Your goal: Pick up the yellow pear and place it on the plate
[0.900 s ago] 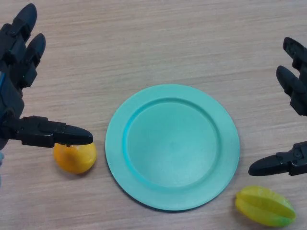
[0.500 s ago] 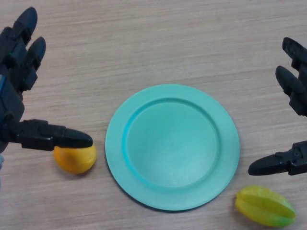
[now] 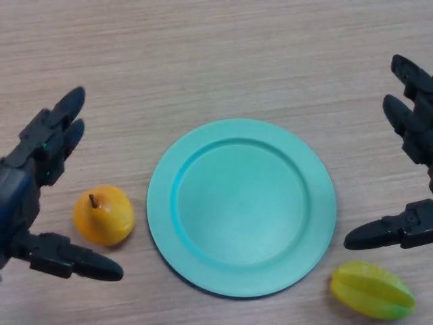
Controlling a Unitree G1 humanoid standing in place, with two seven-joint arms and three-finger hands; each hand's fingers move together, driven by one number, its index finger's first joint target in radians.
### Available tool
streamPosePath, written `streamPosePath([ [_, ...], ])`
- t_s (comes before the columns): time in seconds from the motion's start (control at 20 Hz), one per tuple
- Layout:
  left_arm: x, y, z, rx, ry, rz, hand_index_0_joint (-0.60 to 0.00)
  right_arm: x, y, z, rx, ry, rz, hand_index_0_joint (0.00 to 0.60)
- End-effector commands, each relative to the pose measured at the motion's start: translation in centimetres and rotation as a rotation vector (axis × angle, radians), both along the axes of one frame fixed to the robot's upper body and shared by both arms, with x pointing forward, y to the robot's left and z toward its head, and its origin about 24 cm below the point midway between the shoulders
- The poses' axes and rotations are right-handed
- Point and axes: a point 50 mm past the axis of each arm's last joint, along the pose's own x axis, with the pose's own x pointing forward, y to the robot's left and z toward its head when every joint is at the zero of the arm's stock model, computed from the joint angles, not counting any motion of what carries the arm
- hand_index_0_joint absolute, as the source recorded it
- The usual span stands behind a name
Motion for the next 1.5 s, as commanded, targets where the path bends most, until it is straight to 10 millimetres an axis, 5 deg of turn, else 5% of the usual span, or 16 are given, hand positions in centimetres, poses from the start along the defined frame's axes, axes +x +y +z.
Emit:
streamPosePath([
  [0.05, -0.7, 1.2, 2.7, 0.113, -0.237, 0.037, 0.0, -0.6, -0.5, 2.6, -0.031, -0.178, -0.02, 0.0],
  [0.5, 2.9, 2.9, -2.0, 0.121, -0.161, 0.129, 0.0, -0.7, -0.6, 2.6, -0.036, -0.167, -0.024, 0.0],
  [0.85, 4.7, 1.8, -4.0, 0.105, -0.115, 0.161, 0.0, -0.5, -1.1, 2.9, -0.034, -0.189, -0.059, 0.0],
  [0.95, 4.9, 1.7, -4.2, 0.129, -0.116, 0.174, -0.199, -0.5, -1.2, 2.9, -0.024, -0.192, -0.066, 0.0],
  [1.1, 5.1, 1.5, -4.4, 0.242, -0.185, 0.197, -0.581, -0.4, -1.4, 2.8, -0.018, -0.183, -0.079, 0.0],
  [1.35, 4.7, 1.4, -4.3, 0.243, -0.191, 0.17, -0.6, -0.5, -1.5, 2.7, -0.003, -0.162, -0.088, 0.0],
  [1.5, 4.4, 2.6, -2.5, 0.255, -0.267, 0.234, -0.6, -0.5, -1.4, 2.8, -0.004, -0.17, -0.094, 0.0],
])
